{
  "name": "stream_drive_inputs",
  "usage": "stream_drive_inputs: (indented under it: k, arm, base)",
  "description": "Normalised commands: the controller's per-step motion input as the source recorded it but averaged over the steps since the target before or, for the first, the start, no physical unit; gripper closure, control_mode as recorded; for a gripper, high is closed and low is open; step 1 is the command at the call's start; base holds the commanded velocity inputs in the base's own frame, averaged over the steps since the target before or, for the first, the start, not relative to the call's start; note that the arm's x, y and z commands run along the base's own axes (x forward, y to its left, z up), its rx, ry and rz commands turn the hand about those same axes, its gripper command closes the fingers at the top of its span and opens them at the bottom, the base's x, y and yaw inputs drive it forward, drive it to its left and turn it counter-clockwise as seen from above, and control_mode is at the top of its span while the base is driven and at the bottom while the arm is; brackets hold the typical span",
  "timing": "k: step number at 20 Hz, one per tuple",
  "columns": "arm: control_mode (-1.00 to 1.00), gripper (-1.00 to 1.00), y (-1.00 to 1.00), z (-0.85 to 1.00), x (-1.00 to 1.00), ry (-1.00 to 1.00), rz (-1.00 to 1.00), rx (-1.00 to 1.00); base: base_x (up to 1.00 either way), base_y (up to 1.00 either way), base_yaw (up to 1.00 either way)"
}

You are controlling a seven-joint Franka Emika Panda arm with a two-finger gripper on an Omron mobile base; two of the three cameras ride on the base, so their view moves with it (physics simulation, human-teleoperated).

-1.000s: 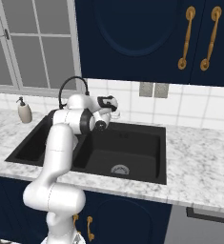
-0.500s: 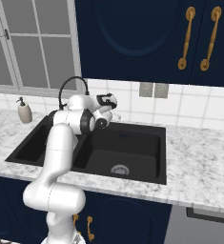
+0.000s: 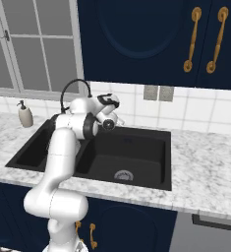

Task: Put the colander in the sink, put the kiwi in the colander, and turn on the sink faucet and pour water over the colander.

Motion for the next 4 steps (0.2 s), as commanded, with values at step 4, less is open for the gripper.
stream_drive_inputs:
  k: [4]
  arm:
    - [-1.0,1.0,-0.81,0.69,-0.39,-0.15,0.07,0.48]
  base:
    - [0.0,0.0,0.0]
